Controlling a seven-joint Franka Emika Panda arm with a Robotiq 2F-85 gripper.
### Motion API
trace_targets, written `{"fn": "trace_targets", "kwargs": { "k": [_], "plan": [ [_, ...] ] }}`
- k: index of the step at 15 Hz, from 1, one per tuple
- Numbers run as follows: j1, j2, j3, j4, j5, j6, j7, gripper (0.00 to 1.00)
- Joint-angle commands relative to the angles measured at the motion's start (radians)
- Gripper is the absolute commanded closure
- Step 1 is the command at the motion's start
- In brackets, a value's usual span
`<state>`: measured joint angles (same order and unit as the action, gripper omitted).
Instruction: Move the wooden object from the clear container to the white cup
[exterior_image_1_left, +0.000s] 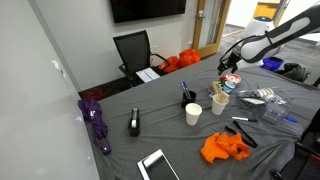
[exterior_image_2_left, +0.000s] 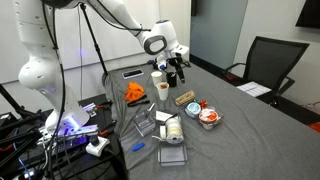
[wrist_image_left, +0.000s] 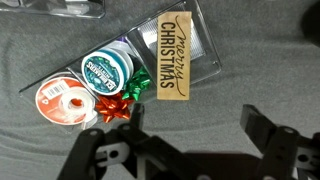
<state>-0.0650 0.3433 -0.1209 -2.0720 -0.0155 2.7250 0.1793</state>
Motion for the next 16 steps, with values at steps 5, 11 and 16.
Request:
{"fn": "trace_targets", "kwargs": {
  "k": [5,11,16],
  "plan": [
    [0.004,0.205,-0.032,0.16,0.009,0.038,0.037,0.0],
    [-0.016,0.294,-0.015,0.231,0.056,0.055,0.021,0.0],
    [-0.016,0.346,-0.022,0.27,0.06,0.072,0.02,0.0]
  ]
}}
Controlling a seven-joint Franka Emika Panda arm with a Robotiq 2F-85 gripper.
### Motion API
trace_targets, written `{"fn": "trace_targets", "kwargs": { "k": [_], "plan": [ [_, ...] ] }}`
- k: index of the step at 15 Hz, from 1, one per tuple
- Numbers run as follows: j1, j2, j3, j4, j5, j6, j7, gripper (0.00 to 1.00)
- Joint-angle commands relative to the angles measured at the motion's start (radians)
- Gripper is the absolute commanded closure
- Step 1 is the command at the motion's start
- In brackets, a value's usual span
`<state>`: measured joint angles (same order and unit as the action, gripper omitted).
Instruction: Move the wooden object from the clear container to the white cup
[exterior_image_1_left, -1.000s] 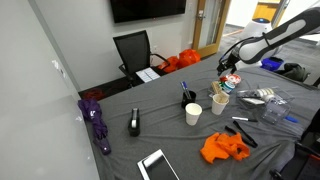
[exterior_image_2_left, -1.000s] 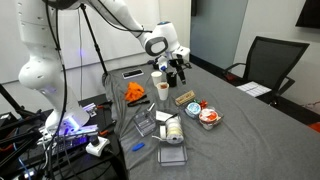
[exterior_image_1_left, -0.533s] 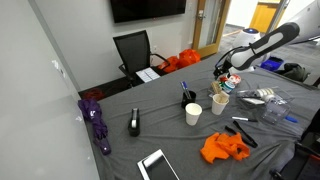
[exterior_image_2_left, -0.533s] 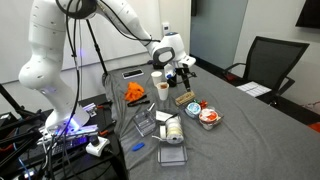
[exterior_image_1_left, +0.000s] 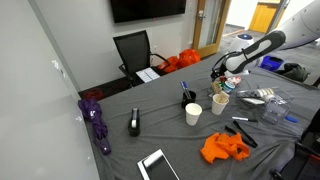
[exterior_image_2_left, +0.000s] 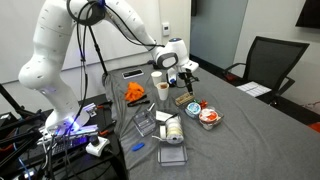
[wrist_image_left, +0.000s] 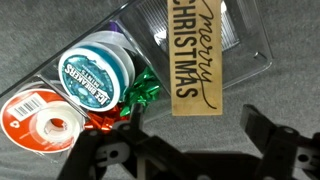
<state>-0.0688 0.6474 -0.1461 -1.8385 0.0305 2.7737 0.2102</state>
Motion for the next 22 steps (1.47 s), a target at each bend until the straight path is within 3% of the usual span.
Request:
{"fn": "trace_targets", "kwargs": {
  "k": [1,6,7,8,14,22],
  "plan": [
    [-0.015,0.048,0.007,0.039,0.016,0.027,-0.014,0.0],
    [-0.024,0.073,0.012,0.041,0.019,0.044,-0.024,0.0],
    [-0.027,0.073,0.015,0.041,0.023,0.037,-0.025,0.25],
    [-0.029,0.074,0.018,0.04,0.028,0.038,-0.023,0.26],
    [-0.035,0.083,0.03,0.043,0.058,0.044,-0.028,0.68],
    [-0.04,0.072,0.032,0.036,0.074,0.04,-0.028,0.69]
  ]
}}
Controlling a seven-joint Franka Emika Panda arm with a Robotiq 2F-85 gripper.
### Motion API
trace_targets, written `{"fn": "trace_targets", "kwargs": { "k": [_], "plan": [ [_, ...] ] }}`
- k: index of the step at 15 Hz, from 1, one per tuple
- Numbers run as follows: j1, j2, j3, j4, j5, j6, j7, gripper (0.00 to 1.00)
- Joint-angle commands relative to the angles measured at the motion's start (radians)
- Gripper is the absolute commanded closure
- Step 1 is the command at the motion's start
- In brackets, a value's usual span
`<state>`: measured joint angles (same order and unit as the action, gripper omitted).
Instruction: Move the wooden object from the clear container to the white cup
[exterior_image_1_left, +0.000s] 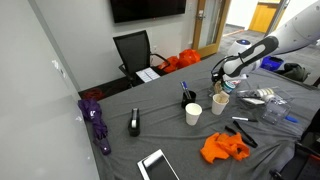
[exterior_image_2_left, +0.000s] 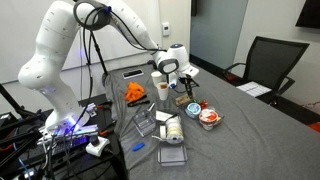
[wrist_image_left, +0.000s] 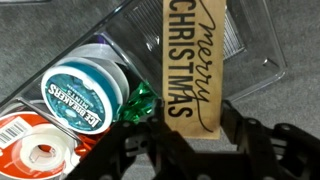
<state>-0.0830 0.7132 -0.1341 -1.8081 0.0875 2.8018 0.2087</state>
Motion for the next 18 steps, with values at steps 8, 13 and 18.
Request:
{"fn": "trace_targets", "kwargs": {
  "k": [8,13,18],
  "plan": [
    [-0.041,-0.027,0.032,-0.015,0.043,0.017,-0.035,0.69],
    [-0.036,-0.009,0.022,-0.004,0.039,0.042,-0.023,0.0],
    [-0.039,-0.001,0.027,-0.005,0.043,0.062,-0.025,0.0]
  ]
}}
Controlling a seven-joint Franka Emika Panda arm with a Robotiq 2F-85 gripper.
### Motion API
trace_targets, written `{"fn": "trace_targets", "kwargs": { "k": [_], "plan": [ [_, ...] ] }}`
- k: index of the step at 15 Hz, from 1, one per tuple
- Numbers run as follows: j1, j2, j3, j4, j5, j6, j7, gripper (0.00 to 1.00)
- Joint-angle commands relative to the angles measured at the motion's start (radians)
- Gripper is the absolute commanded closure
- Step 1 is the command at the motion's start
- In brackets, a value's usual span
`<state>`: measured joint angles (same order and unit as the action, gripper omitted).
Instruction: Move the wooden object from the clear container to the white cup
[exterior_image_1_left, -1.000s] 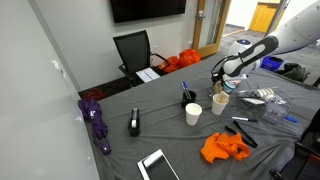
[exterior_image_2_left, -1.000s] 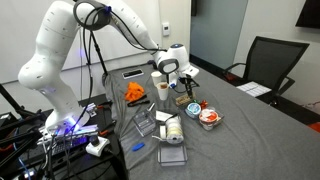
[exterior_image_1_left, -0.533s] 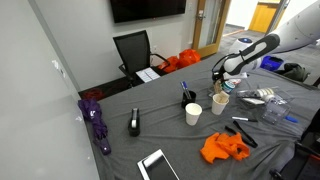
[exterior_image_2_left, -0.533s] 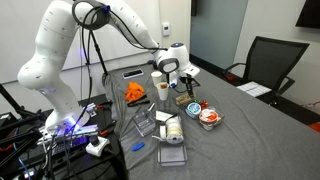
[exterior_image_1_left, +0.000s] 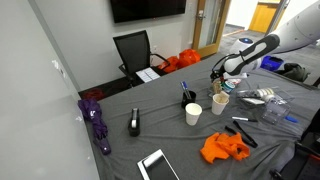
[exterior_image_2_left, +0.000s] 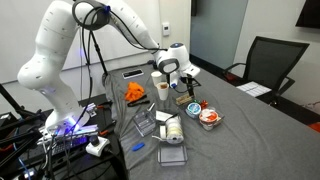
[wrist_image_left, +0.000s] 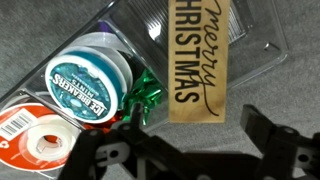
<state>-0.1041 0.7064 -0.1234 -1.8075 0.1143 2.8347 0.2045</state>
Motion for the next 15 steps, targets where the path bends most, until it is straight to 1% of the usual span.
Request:
{"fn": "trace_targets", "kwargs": {
  "k": [1,5,6,7,8,9,11,12,13,14,15],
  "plan": [
    [-0.019,0.007,0.017,-0.006,0.017,0.03,-0.02,0.0],
    [-0.022,0.015,0.022,-0.004,0.025,0.032,-0.019,0.0],
    [-0.023,0.016,0.024,-0.005,0.029,0.033,-0.019,0.09],
    [-0.023,0.016,0.025,-0.005,0.033,0.035,-0.017,0.27],
    [-0.023,0.017,0.025,-0.005,0.037,0.036,-0.016,0.33],
    [-0.022,0.018,0.025,-0.004,0.039,0.037,-0.015,0.42],
    [-0.022,0.021,0.025,-0.003,0.045,0.043,-0.014,0.57],
    [-0.021,0.023,0.026,-0.002,0.048,0.048,-0.014,0.46],
    [-0.02,0.025,0.025,-0.001,0.047,0.052,-0.012,0.28],
    [-0.019,0.027,0.024,0.0,0.047,0.055,-0.011,0.18],
    [-0.018,0.029,0.023,0.0,0.047,0.058,-0.009,0.14]
  ]
}}
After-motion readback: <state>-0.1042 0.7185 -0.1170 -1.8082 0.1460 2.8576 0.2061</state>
